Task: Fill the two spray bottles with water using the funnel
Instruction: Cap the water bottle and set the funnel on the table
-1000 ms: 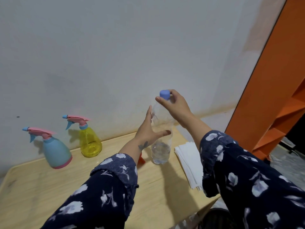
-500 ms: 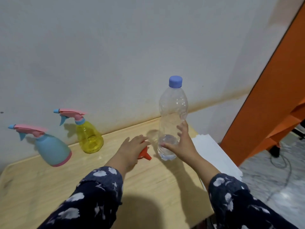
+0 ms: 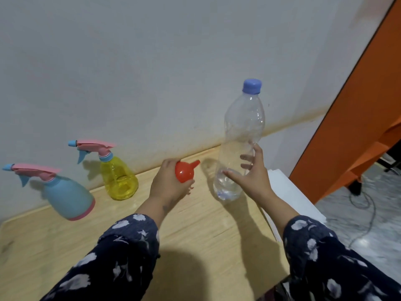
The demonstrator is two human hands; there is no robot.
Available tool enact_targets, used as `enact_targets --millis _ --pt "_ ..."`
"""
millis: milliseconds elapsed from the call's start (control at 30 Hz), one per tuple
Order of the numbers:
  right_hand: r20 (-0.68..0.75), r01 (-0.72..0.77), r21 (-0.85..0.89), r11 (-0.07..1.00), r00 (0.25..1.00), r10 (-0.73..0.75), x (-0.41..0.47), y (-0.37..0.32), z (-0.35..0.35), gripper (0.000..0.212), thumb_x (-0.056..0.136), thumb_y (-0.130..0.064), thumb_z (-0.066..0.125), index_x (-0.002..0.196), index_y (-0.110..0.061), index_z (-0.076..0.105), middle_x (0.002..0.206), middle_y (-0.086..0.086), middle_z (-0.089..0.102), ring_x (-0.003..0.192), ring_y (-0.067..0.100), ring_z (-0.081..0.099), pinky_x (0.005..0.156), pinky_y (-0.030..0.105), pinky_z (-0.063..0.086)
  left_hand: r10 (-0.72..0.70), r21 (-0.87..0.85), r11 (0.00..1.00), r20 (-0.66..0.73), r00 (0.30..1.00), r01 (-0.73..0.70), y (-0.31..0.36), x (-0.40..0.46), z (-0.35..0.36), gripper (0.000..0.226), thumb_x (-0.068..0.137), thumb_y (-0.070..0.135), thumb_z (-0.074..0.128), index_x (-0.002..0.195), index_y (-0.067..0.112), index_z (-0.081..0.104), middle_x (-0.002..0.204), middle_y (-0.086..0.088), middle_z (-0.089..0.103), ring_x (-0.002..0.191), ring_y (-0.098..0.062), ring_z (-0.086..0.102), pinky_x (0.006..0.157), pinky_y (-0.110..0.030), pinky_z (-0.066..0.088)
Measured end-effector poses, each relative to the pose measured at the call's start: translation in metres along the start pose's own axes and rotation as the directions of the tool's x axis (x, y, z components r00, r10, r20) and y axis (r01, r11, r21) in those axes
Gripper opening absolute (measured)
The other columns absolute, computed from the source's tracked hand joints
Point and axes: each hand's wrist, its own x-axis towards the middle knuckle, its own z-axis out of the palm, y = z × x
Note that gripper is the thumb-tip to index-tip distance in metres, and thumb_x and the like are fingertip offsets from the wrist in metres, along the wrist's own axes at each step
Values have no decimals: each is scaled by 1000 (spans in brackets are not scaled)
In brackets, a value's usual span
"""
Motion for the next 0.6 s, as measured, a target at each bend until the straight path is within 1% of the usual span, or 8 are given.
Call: enact_targets --millis 67,133,200,267,367,467,533,600 --pt "-30 15 26 1000 999 -14 15 -7 -6 102 66 -30 86 141 -38 18 121 1 50 108 22 55 92 39 50 -124 -160 981 -86 989 109 9 7 6 76 70 38 83 134 22 47 129 5 47 104 -12 49 89 -27 44" --pt "-20 33 23 999 999 -33 36 -13 -10 103 65 -30 86 141 -41 17 122 2 49 107 22 55 92 38 49 -223 -270 945 -108 969 187 16 15 17 73 68 45 82 130 25 49 123 7 52 101 -13 53 83 -27 45" --pt "17 43 -10 999 999 -43 59 -13 -12 104 64 -29 87 141 -41 18 123 3 49 108 24 54 92 35 48 -287 -340 910 -106 952 237 20 23 31 68 65 53 81 123 30 52 116 10 57 97 -13 58 80 -29 50" --pt "46 46 -33 998 998 -44 81 -7 -11 105 63 -29 88 141 -41 19 122 3 49 110 25 54 94 37 48 -322 -371 891 -110 941 261 23 31 46 63 64 57 80 116 35 52 111 13 59 94 -11 59 78 -29 52" --pt "86 51 -46 998 995 -47 111 8 -9 104 64 -29 87 141 -40 19 121 0 47 113 24 52 98 42 48 -338 -339 899 -131 932 278 24 47 68 60 66 62 76 114 38 49 110 15 58 95 -12 59 80 -31 51" --pt "108 64 -41 997 992 -59 141 23 -8 103 63 -29 87 141 -40 20 122 0 46 112 22 51 95 37 48 -338 -271 917 -135 931 293 23 68 93 66 70 65 71 124 37 46 118 13 58 103 -15 59 92 -39 51" --pt "119 71 -24 997 991 -68 158 31 -6 103 63 -28 88 140 -40 20 122 0 46 112 20 51 95 37 49 -329 -194 934 -135 935 301 21 78 109 70 72 66 68 130 34 44 125 10 58 110 -18 57 100 -44 45" --pt "141 74 -12 997 987 -72 170 38 -4 104 63 -29 88 141 -38 19 124 -1 46 112 19 51 95 38 49 -316 -113 947 -131 940 302 21 83 122 73 76 64 66 135 29 43 129 6 58 117 -20 55 106 -46 38"
